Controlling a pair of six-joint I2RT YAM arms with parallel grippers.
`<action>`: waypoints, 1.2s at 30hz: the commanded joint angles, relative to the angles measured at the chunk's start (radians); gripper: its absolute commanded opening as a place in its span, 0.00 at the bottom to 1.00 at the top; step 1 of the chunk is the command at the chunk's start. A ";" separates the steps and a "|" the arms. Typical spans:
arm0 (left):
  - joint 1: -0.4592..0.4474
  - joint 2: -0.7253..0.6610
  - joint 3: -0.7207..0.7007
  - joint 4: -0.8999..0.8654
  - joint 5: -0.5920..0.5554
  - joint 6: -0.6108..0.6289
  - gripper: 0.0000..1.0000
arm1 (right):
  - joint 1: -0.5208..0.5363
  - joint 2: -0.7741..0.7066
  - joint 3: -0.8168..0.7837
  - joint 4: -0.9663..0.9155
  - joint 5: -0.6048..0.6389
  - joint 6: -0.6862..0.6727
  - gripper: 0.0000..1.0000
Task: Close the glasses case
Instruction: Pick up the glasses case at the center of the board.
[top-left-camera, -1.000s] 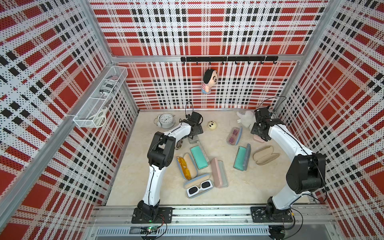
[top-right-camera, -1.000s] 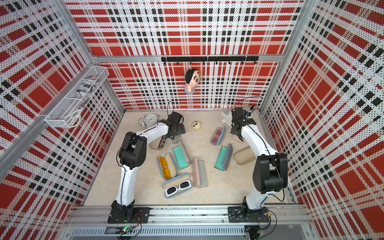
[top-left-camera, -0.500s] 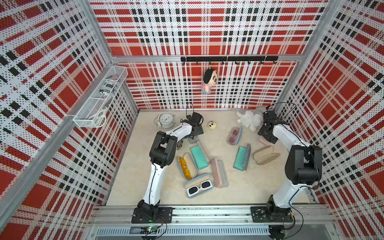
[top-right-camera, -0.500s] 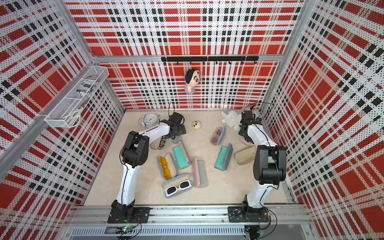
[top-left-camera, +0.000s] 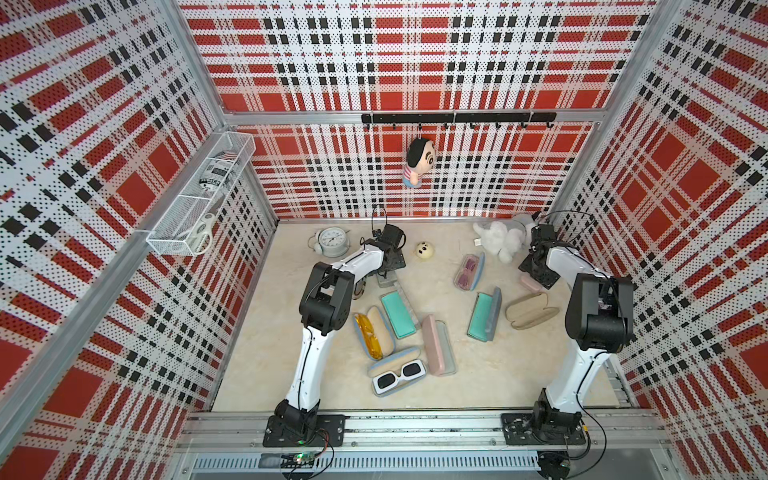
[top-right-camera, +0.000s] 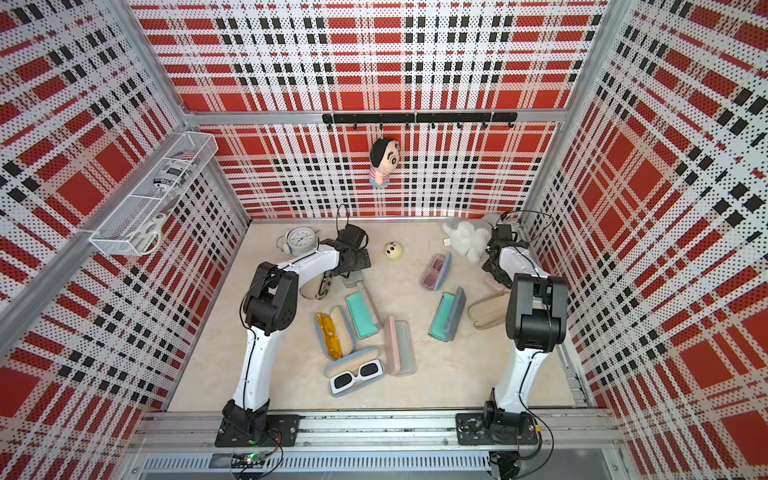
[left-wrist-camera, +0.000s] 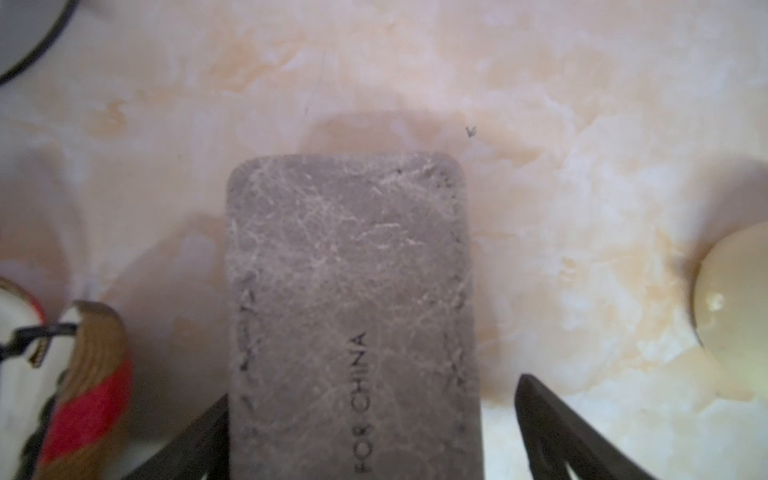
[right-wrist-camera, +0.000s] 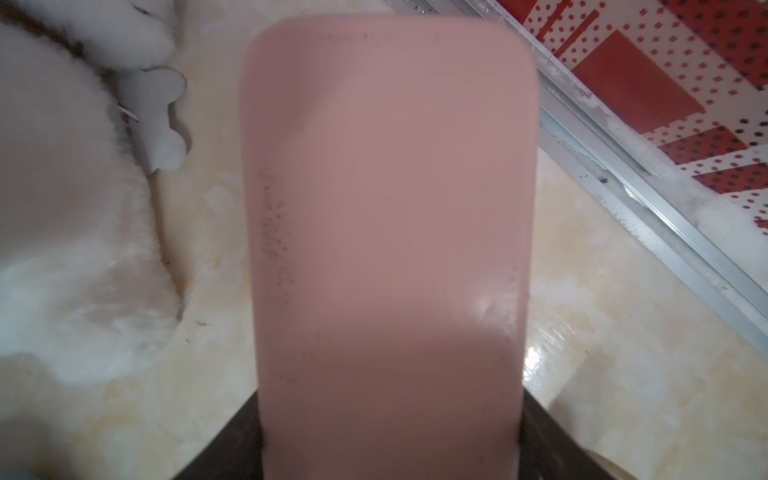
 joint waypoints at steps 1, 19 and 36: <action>0.004 0.032 0.015 -0.013 0.008 0.002 0.89 | -0.008 0.048 0.041 0.030 -0.018 -0.004 0.37; -0.018 0.002 0.025 -0.011 0.000 0.009 0.40 | -0.020 0.062 0.028 0.024 -0.012 -0.011 0.77; -0.035 -0.400 -0.007 -0.004 -0.161 0.024 0.40 | -0.015 -0.226 -0.076 0.000 -0.011 -0.056 0.89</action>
